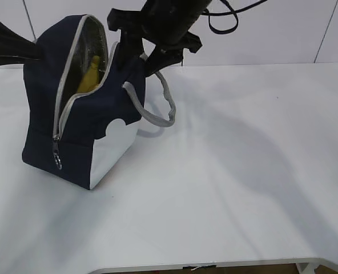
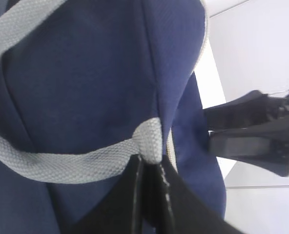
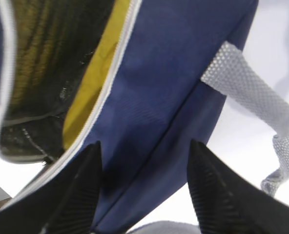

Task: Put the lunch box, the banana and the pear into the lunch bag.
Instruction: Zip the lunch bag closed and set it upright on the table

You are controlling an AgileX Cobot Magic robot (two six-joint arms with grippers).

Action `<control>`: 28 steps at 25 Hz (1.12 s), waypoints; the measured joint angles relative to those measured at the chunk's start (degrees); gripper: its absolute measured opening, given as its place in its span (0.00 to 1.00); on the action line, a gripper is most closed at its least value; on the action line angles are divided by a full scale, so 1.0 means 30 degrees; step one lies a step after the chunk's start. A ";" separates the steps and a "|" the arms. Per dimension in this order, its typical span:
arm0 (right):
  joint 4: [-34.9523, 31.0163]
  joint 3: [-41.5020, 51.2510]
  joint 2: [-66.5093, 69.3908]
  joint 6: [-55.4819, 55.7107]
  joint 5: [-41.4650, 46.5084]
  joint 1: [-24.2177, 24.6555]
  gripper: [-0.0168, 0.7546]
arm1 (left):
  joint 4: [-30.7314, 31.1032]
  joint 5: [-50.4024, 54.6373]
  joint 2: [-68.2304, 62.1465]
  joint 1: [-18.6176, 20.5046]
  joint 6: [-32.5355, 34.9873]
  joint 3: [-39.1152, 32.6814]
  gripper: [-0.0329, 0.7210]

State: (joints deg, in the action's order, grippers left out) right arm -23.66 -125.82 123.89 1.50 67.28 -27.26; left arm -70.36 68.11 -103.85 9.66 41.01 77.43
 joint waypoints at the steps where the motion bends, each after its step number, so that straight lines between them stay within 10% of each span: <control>1: 0.0000 0.0000 0.0125 0.0106 0.0005 0.0000 0.62 | 0.0033 0.0000 0.0000 0.0000 0.0000 0.0000 0.04; 8: -0.1122 0.0000 0.0948 0.0253 -0.0210 0.0000 0.59 | 0.0107 0.0000 0.0000 0.0000 0.0000 0.0000 0.04; 15: -0.0431 0.0000 0.0948 -0.0673 -0.0223 0.0000 0.08 | 0.0419 0.0000 0.0000 0.0000 0.0031 0.0000 0.04; 28: 0.1408 0.0000 0.0977 -0.5431 0.0883 0.0000 0.05 | 0.1034 0.0008 0.0000 -0.0381 -0.0454 0.0000 0.04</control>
State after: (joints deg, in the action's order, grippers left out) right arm -19.44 -125.82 126.82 -14.79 69.93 -27.26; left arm -67.25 68.14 -103.85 8.51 39.65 77.43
